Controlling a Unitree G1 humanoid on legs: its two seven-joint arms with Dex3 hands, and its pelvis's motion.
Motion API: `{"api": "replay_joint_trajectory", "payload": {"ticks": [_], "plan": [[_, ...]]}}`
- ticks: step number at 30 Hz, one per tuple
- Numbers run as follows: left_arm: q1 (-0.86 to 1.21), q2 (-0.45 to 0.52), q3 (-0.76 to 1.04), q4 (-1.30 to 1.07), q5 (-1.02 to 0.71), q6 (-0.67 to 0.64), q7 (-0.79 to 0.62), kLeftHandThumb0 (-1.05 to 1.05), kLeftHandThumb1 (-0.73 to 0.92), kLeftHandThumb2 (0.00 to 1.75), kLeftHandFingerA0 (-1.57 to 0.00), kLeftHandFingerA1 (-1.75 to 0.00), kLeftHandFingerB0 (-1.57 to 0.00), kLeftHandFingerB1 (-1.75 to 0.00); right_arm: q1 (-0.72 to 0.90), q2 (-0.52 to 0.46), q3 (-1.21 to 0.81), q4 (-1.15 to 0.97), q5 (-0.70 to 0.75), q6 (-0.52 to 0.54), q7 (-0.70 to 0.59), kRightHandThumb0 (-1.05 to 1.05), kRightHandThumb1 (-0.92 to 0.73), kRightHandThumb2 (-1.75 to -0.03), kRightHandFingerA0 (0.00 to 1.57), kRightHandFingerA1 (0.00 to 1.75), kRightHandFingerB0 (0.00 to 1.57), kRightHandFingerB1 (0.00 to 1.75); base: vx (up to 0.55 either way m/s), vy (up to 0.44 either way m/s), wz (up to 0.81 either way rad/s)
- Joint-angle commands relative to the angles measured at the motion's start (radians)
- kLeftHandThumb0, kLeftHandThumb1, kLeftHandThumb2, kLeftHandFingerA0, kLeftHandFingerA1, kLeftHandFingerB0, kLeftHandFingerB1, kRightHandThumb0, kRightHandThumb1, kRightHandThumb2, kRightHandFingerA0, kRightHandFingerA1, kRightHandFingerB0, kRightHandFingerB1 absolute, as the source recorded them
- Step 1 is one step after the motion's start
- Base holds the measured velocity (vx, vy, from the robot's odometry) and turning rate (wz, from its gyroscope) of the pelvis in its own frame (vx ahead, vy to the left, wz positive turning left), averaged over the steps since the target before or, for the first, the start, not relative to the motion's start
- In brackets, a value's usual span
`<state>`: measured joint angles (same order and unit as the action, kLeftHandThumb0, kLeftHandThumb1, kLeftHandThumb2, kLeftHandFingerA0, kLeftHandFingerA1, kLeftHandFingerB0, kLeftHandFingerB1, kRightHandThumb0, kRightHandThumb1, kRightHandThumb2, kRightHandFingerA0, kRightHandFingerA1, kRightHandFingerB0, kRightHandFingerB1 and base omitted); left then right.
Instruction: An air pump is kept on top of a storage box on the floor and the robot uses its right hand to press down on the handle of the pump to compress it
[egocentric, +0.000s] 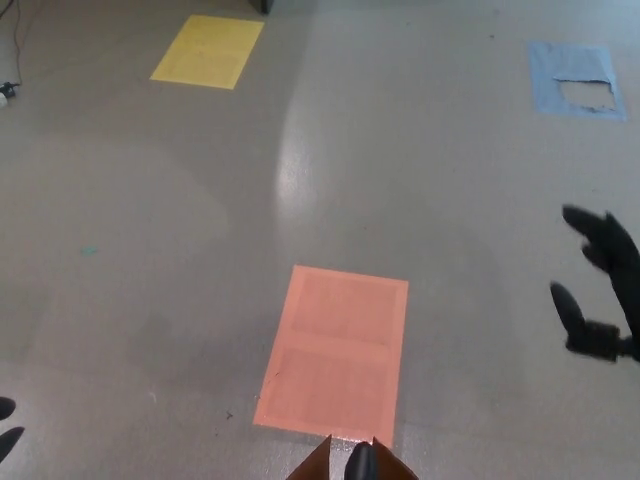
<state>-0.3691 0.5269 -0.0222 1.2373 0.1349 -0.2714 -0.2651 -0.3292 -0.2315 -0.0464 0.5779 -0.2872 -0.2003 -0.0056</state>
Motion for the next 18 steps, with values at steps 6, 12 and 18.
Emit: {"api": "replay_joint_trajectory", "payload": {"ticks": [6,12,18], "plan": [[0.010,0.014,0.020,0.022,-0.004,-0.015,0.017,-0.66,0.85,0.66,-0.30,-0.36,-0.25,-0.32,-0.082,-0.017,-0.034,0.638,0.021,0.139,-0.152,-0.68,-0.88,-0.66,0.11,0.35,0.13,0.24,0.00,0.000,0.00],[0.029,0.017,0.022,0.021,-0.003,-0.024,0.027,-0.67,0.86,0.66,-0.31,-0.35,-0.26,-0.32,-0.070,-0.026,-0.013,0.702,0.021,0.204,-0.031,-0.68,-0.88,-0.68,0.05,0.34,0.07,0.24,0.00,0.000,0.00],[0.002,0.013,0.014,0.026,0.010,-0.002,0.037,-0.68,0.85,0.66,-0.29,-0.35,-0.22,-0.31,-0.117,-0.041,0.018,0.740,0.008,0.212,0.040,-0.72,-0.70,-1.05,0.01,0.47,0.01,0.27,0.00,0.000,0.00]]}}
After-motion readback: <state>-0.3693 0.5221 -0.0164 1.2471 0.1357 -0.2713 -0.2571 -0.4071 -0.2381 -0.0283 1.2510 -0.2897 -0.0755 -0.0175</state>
